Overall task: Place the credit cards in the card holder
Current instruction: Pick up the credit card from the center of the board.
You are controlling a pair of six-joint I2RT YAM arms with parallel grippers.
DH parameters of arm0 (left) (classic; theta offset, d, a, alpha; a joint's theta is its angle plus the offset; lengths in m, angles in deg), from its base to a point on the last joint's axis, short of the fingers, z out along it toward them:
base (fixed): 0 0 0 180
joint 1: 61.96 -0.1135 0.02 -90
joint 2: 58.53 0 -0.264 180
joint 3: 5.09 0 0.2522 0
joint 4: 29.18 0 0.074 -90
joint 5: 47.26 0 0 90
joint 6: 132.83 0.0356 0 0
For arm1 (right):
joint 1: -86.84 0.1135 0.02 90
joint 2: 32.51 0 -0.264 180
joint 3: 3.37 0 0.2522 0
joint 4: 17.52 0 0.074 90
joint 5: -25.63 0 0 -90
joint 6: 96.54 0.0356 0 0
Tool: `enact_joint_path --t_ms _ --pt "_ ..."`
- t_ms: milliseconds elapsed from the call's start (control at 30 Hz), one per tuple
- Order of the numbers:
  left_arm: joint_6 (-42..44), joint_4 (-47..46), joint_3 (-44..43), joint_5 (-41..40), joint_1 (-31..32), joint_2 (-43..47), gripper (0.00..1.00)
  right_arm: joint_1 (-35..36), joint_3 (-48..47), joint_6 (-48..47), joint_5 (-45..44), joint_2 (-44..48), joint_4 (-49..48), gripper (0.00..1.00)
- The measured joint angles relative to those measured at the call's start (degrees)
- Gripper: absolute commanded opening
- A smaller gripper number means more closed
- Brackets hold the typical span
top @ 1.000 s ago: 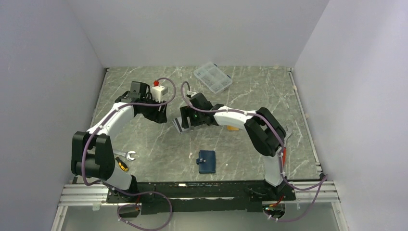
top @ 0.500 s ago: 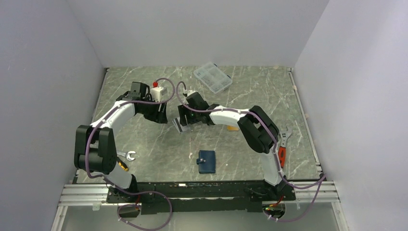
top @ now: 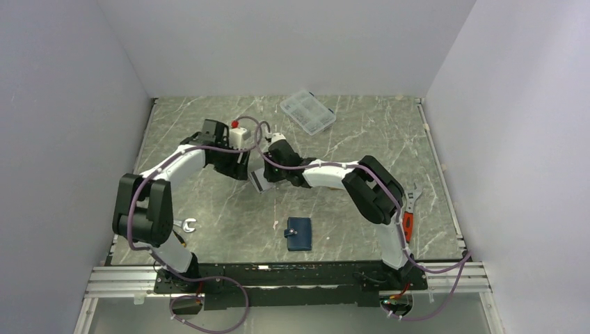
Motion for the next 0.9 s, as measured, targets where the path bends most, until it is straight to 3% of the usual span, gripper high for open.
enact_joint_path --t_ms 233,333,400,633,900 --pt "2.71 -0.02 -3.74 -8.83 7.74 -8.55 0.67 -1.70 4.57 3.72 2.89 1.55 -5.01 0.15" --pt "3.96 -0.02 -4.39 -11.63 9.33 -9.55 0.67 -3.04 7.56 5.64 5.11 2.58 -7.80 0.38" --pt "4.46 -0.04 -5.05 -13.03 9.77 -9.99 0.67 -4.61 10.71 7.43 7.26 3.58 -10.08 0.45" --pt "5.64 -0.90 -5.75 -14.93 10.03 -10.62 0.67 -10.71 19.39 14.80 18.18 5.49 -22.34 0.49" --pt "5.73 -1.16 -6.21 -16.09 11.50 -12.20 0.66 -12.17 20.37 18.38 24.28 4.26 -26.16 0.48"
